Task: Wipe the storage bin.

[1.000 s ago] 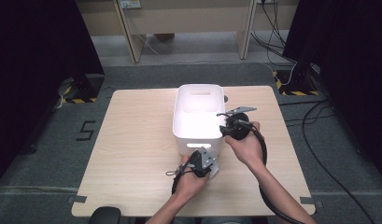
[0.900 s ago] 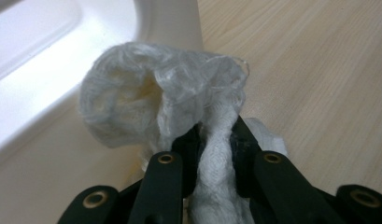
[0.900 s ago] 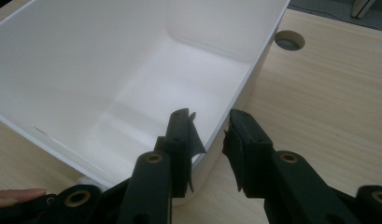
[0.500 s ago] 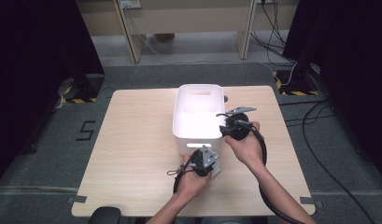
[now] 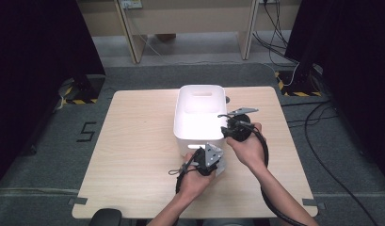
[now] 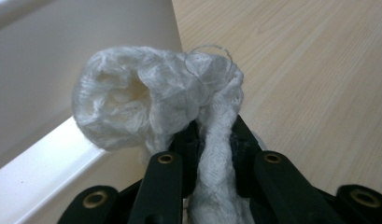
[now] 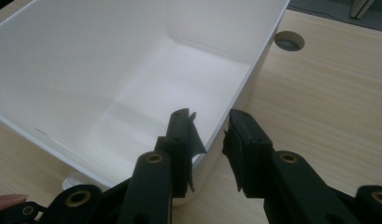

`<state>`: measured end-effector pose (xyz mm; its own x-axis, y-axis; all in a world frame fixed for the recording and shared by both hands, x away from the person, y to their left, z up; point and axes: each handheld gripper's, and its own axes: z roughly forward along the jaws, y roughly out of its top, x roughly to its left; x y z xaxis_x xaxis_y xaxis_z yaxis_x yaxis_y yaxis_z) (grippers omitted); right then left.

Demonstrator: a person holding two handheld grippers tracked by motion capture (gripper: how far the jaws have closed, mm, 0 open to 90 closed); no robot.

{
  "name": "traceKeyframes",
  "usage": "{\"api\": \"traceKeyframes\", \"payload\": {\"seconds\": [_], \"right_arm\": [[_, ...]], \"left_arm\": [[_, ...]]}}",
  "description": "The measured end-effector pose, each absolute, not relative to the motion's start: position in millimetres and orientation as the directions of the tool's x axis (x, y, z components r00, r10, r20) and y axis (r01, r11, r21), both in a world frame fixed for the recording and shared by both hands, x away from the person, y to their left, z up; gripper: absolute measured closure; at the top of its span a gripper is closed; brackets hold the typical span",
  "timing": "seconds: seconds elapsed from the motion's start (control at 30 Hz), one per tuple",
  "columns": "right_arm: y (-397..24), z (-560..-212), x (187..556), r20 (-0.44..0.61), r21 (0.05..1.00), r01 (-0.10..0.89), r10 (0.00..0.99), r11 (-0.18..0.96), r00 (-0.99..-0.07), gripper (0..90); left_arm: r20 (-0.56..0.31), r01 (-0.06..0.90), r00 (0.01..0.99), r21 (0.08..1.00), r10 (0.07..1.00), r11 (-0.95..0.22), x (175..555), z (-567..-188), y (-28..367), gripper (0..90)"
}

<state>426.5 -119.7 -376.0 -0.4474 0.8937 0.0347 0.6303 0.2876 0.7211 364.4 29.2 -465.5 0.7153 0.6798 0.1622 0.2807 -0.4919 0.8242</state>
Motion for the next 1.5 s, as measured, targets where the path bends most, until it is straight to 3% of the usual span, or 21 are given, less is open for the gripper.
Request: {"api": "traceKeyframes", "payload": {"seconds": [0.77,1.5], "right_arm": [[-119.7,-376.0,427.2,0.041,0.722,0.631,0.893,0.284,-0.449,70.5],[-120.0,-375.5,427.7,0.043,0.722,0.63,0.891,0.285,-0.452,70.7]], "left_arm": [[0.186,0.208,0.721,0.861,0.668,-0.464,362.1,-430.6,27.7,77.8],[0.233,0.17,0.735,0.845,0.636,-0.506,368.6,-459.9,13.9,77.7]]}}
